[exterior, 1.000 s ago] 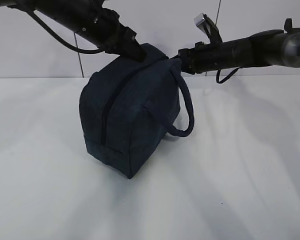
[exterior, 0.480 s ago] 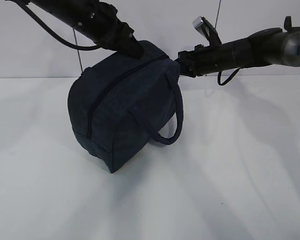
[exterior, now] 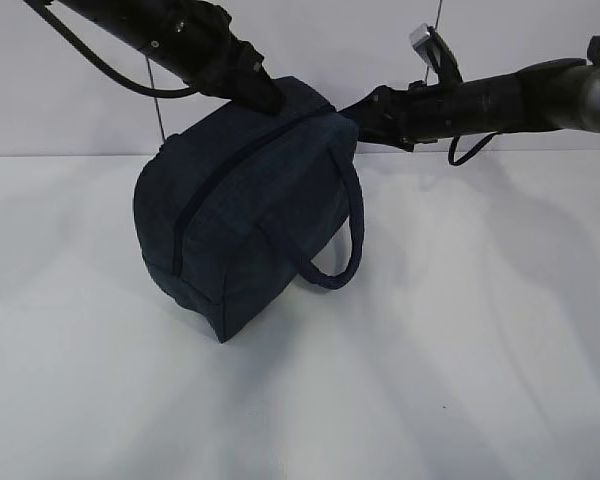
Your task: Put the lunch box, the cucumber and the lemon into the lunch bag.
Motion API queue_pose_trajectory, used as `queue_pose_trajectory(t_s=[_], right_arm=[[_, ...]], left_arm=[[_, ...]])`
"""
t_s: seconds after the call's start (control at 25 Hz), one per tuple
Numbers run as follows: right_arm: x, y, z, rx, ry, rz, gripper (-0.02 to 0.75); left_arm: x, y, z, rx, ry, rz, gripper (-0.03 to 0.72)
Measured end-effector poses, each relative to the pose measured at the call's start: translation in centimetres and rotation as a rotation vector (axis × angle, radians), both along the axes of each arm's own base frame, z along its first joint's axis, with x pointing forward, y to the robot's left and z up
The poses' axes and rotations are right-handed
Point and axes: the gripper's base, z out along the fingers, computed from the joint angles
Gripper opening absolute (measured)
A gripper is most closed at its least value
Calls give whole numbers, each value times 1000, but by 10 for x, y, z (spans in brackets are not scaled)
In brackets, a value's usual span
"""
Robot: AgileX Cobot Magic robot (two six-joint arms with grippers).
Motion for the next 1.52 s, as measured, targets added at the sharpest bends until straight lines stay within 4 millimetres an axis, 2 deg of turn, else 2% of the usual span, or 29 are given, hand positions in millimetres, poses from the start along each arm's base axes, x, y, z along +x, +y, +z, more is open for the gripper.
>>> queue_pose_trajectory(t_s=[0.04,0.16,0.4,0.44,0.56,0.72,0.88,1.08,1.24,1.4,1.52], right_arm=[[1,-5,2,22,0,-6,520],[0,-11,16,60,-26,46,568],[-2,-12,56,75,-92,186,580],[-2,-12,60,60,-89,194,580],[-2,-14,71,-8,-54,197,580],[-2,-18,80,-93,-5,173,580],[-2,-21,87,-113,11,152,581],[-2,-21,85,-128,29,147,581],[-3,-17,83,-159,37,158,581],[-4,-11,82,-172,43,169,582],[-4,-9,82,-167,55,165,582]], left_arm=[[0,0,0,0,3,0,26],[-1,0,0,-1,18,-3,26],[-4,2,-4,33,94,17,26],[-5,3,-5,42,107,22,46],[-7,6,-8,76,145,37,27],[-6,6,-12,83,189,66,27],[0,3,-30,76,245,87,26],[4,1,-46,73,284,97,36],[6,3,-45,57,288,108,118],[8,9,-45,35,320,120,303],[8,15,-42,24,334,122,400]])
